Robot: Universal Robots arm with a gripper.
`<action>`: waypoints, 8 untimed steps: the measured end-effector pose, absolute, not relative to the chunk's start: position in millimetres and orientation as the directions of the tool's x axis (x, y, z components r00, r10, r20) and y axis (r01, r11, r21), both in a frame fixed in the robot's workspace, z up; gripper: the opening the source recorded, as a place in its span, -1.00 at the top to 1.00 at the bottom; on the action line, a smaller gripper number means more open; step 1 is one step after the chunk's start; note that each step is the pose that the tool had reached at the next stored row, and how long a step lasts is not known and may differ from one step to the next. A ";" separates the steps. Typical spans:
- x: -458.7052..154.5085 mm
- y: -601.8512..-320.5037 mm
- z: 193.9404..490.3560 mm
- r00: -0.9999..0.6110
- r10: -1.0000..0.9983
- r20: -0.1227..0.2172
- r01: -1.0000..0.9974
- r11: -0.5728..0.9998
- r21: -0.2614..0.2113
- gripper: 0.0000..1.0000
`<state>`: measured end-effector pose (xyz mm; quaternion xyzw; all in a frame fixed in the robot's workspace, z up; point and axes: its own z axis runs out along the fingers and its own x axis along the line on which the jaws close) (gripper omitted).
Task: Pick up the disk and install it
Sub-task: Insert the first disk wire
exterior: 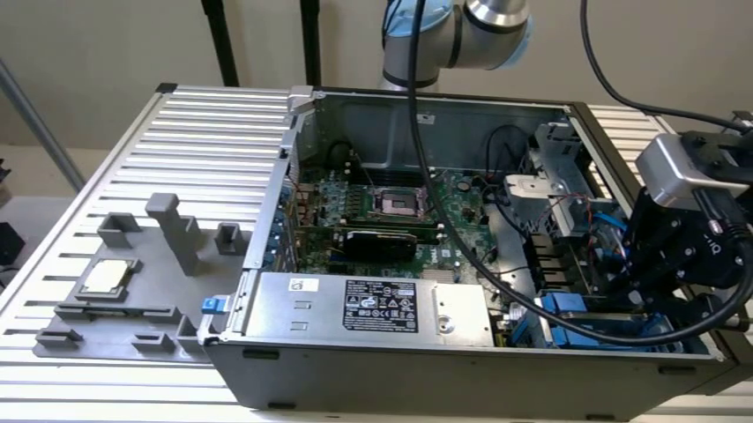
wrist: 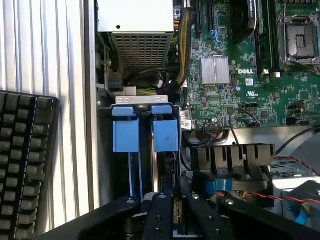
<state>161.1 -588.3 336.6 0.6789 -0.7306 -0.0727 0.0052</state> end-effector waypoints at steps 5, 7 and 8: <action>161.8 -588.3 335.2 -0.078 -0.993 -0.091 -0.991 0.068 0.113 0.67; 161.9 -588.4 334.7 -0.078 -0.993 -0.091 -0.991 0.068 0.113 0.67; 162.0 -588.3 334.1 -0.078 -0.993 -0.092 -0.991 0.067 0.113 0.65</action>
